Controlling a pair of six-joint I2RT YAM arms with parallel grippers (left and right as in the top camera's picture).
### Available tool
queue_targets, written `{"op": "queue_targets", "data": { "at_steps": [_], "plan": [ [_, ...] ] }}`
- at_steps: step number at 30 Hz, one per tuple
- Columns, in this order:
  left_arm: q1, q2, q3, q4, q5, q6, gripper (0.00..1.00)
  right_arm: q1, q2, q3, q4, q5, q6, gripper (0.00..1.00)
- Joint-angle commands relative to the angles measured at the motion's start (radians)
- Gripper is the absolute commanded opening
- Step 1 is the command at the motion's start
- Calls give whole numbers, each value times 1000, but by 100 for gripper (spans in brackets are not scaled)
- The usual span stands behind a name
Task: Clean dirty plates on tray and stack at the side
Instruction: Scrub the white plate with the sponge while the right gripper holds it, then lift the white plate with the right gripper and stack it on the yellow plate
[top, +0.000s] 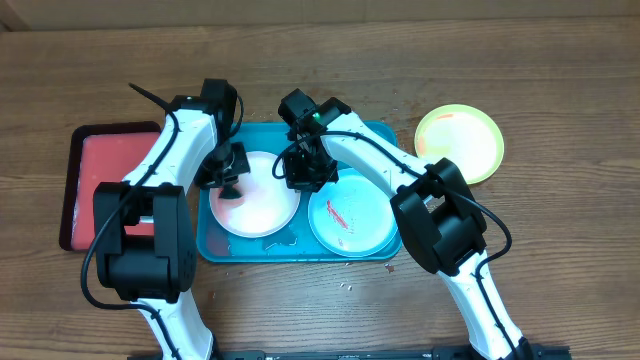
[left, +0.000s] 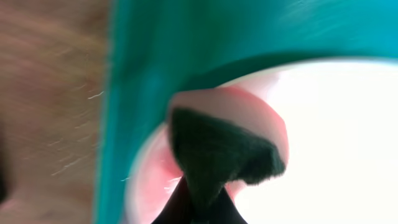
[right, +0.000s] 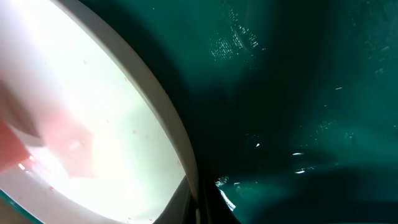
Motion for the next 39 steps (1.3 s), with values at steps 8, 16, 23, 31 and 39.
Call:
{"op": "queue_targets", "data": {
  "at_steps": [8, 16, 23, 31, 39],
  "plan": [
    [-26, 31, -95, 172, 309, 19, 4, -8, 11, -9, 5, 36, 5, 4],
    [28, 30, -67, 5, -134, -3, 4, -8, 11, -9, 0, 36, 5, 4],
    [132, 23, 85, -172, -256, -72, 4, -8, 10, -1, 0, 95, 1, 4],
    [178, -119, 227, -222, -59, -69, 4, 2, 5, 112, -67, 175, -53, 4],
    [363, -308, 228, -233, 3, -72, 4, 93, 1, 437, -291, 516, -82, 4]
  ]
}}
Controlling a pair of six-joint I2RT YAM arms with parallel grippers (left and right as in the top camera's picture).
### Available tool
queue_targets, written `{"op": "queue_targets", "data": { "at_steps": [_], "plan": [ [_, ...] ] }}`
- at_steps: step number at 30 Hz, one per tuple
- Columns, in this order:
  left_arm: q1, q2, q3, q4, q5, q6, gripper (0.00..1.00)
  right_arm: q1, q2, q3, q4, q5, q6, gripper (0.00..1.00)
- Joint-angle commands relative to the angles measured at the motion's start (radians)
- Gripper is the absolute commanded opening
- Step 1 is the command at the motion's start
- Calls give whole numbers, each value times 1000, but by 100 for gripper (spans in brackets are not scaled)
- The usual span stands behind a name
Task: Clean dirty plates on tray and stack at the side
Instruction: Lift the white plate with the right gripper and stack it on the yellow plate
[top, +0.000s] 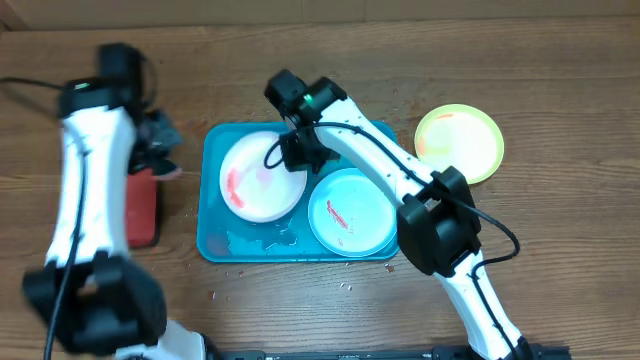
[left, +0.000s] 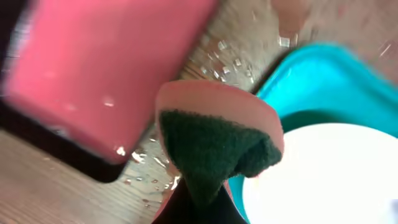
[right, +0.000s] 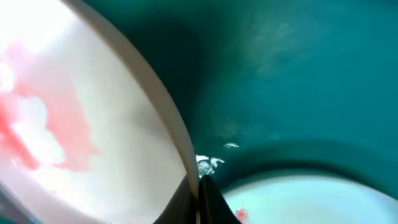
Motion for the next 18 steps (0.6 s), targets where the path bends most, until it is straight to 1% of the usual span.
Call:
{"op": "queue_targets", "data": {
  "at_steps": [1, 5, 7, 11, 13, 16, 18],
  "plan": [
    [114, -69, 19, -31, 32, -14, 4, 74, -13, 172, -69, 283, -18, 4],
    [224, -75, 19, -54, 39, -51, 4, 163, -13, 321, -172, 609, -23, 4],
    [287, -74, 17, -56, 80, -60, 4, 218, -13, 372, -211, 770, -78, 4],
    [370, -74, 17, -62, 143, -59, 4, 303, -13, 384, -229, 1007, -237, 4],
    [387, -74, 17, -67, 166, -59, 4, 329, -13, 384, -223, 1108, -286, 4],
    [390, -74, 17, -68, 169, -59, 4, 353, -13, 384, -214, 1244, -311, 4],
    [390, -74, 17, -68, 169, -59, 4, 358, -13, 384, -216, 1290, -311, 4]
  ]
}}
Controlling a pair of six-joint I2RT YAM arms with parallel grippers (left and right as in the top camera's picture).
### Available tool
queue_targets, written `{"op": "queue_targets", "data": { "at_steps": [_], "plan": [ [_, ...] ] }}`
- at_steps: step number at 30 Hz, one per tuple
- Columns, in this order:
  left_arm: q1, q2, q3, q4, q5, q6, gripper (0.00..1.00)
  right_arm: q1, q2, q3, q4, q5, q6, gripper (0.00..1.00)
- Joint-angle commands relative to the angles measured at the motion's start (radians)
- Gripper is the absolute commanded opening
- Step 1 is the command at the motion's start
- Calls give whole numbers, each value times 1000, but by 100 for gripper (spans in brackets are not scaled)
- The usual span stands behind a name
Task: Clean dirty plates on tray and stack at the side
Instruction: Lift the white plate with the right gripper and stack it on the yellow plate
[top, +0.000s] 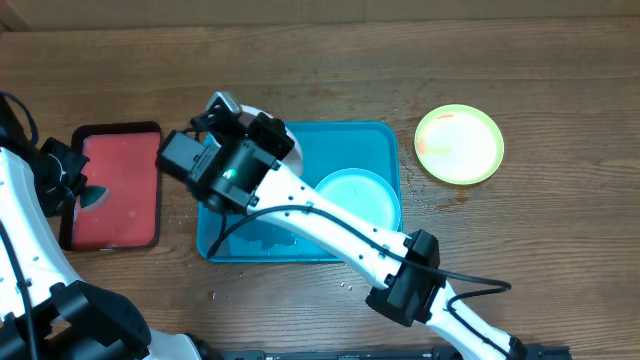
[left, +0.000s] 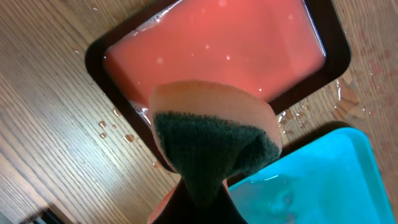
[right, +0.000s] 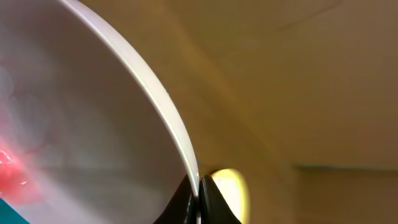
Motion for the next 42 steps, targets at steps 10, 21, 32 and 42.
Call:
{"op": "queue_targets", "data": {
  "at_steps": [10, 21, 32, 42],
  "plan": [
    [-5, -2, 8, 0, 39, -18, 4, -2, -13, 25, 4, 217, -47, 4],
    [-5, -2, 8, -2, 39, -17, 5, -308, -15, -42, 38, -753, 104, 4],
    [-5, -2, 8, 2, 39, -17, 4, -926, -20, -68, -125, -1360, 86, 4],
    [-5, -2, 8, 7, 27, -13, 4, -1154, -47, -232, -126, -1337, 26, 4]
  ]
}}
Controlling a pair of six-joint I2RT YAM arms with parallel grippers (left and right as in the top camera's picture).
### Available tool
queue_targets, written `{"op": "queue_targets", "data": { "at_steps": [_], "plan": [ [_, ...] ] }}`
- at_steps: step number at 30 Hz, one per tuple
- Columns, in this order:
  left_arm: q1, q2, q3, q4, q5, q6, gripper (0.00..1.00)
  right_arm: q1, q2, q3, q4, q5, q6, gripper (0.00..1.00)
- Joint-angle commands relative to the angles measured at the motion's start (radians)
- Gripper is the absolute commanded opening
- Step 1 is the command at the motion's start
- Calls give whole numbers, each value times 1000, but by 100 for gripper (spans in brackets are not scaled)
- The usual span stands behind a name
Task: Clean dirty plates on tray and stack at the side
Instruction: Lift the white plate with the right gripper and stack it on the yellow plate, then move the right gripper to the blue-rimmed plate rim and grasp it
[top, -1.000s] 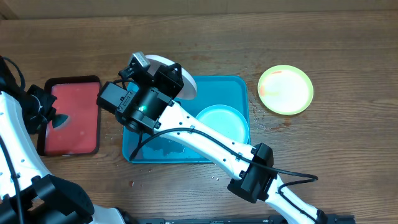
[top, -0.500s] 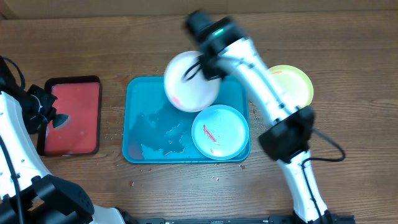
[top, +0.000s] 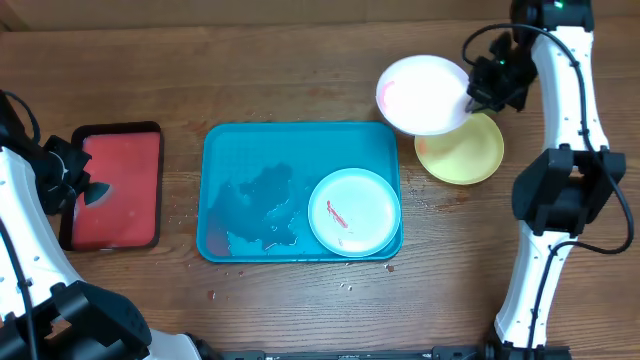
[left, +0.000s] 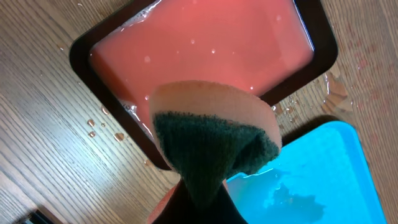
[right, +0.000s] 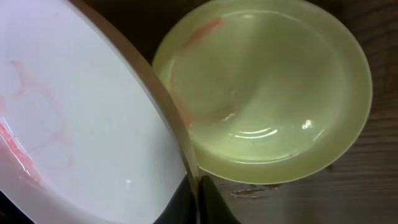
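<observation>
My right gripper (top: 478, 92) is shut on the rim of a white plate (top: 422, 94) smeared with red, held in the air over the left edge of the yellow-green plate (top: 462, 150) on the table. The right wrist view shows that white plate (right: 74, 118) beside the yellow-green plate (right: 267, 93), my right gripper (right: 198, 186) pinching its rim. A light blue plate (top: 354, 212) with a red streak lies in the teal tray (top: 250, 160). My left gripper (top: 82, 185) is shut on a pink and green sponge (left: 214, 134) over the dark dish of pink liquid (top: 118, 186).
The teal tray's left half holds a wet patch (top: 262, 200). Water drops lie on the wood around the dark dish (left: 205, 56) in the left wrist view. Crumbs dot the table below the tray. Bare wood runs along the far and near edges.
My right gripper has carried the white plate from over the tray's far left corner to above the yellow-green plate at the right. My left gripper holds the sponge by the pink dish as before.
First my left gripper held the sponge on the white plate in the tray while my right gripper held its rim. Then the sponge was by the pink dish. The white plate was then lifted at the tray's left, and now hangs over the yellow-green plate.
</observation>
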Motion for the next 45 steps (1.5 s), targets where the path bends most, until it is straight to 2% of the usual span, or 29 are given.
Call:
{"op": "queue_targets", "data": {
  "at_steps": [1, 8, 14, 21, 22, 27, 31, 36, 39, 41, 45],
  "plan": [
    [-5, -2, 8, 2, -4, -13, 4, -10, -50, -68, 0, 6, -44, 4],
    [-5, -2, 8, 9, -4, -13, 4, -79, -53, -136, 0, 201, 2, 4],
    [-5, -2, 8, 13, -3, -13, 4, -177, -53, -148, 0, 186, -32, 4],
    [-5, -2, 8, 14, -3, -13, 4, -193, -53, -209, 0, 186, -71, 4],
    [-5, -2, 8, 14, -3, -13, 4, -193, -53, -214, 0, 186, -71, 8],
    [-5, -2, 8, 14, -3, -13, 4, -177, -56, -214, 0, 124, -72, 18],
    [-5, -2, 8, 13, -3, -13, 4, -147, -79, -214, 0, 73, -71, 33],
    [-5, -2, 8, 14, -3, -13, 4, -73, -176, -214, 0, 55, -84, 34],
    [-5, -2, 8, 14, -3, -13, 4, 12, -232, -214, 0, -53, -257, 34],
    [-5, -2, 8, 16, -3, -13, 4, 92, -245, -214, 0, -48, -374, 34],
    [-5, -2, 8, 16, -3, -13, 4, 243, -244, -266, 39, -19, -473, 34]
  ]
}}
